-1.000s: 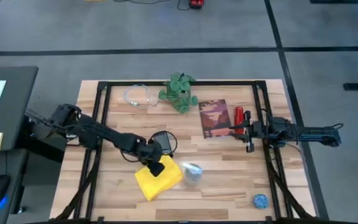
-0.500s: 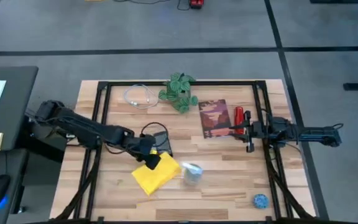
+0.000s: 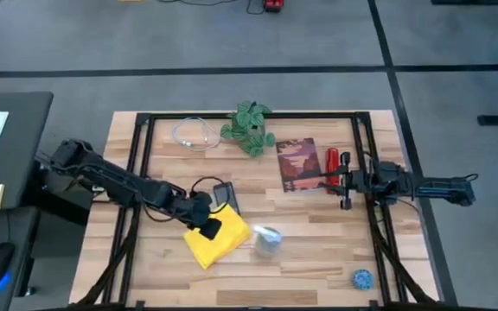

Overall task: Apply microfiber cloth
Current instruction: Spray the back of the black cellphone with the transparent spray bottle

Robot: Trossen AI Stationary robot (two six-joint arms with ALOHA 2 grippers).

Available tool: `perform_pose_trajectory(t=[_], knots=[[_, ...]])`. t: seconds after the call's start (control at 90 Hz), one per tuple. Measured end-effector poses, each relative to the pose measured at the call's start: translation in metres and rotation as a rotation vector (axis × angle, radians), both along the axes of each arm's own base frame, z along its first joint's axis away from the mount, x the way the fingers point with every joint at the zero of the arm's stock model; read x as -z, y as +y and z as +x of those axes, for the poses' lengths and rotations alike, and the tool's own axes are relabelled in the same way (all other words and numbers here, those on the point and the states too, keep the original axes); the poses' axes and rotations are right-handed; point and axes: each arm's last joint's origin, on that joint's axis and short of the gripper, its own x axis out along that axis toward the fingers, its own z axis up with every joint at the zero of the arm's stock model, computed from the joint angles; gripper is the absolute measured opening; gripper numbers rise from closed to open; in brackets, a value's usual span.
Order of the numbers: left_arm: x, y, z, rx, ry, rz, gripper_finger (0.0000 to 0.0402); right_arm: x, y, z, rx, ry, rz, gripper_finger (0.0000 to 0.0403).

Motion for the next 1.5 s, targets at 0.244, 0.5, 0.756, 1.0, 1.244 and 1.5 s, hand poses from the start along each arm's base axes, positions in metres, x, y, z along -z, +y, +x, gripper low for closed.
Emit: perform_pose_trajectory(t=[0.244,0.5,0.756,1.0,1.244,1.5], knots=[[-0.013,0.0,0.005,-0.076,-0.048,0.009,0.0134,-0.003,-0.001,0.0,0.027,-0.018,-0.159,0.0113],[-0.031,-0.001,0.012,-0.031,-0.119,0.051,0.0134,-0.002,-0.004,0.0,0.075,0.004,-0.251,0.0113],[-0.03,-0.001,0.011,-0.032,-0.112,0.051,0.0134,-0.002,-0.004,0.0,0.074,0.006,-0.262,0.0113],[-0.03,-0.002,0.011,-0.033,-0.111,0.042,0.0134,-0.051,-0.003,-0.01,-0.027,-0.547,0.504,0.0113],[-0.03,0.002,0.013,-0.002,-0.12,0.092,0.0134,-0.066,-0.016,-0.012,0.092,-0.923,1.342,0.0113],[-0.03,0.006,0.013,0.062,-0.124,0.144,0.0134,-0.099,-0.015,0.013,0.004,-0.782,1.406,0.0113]])
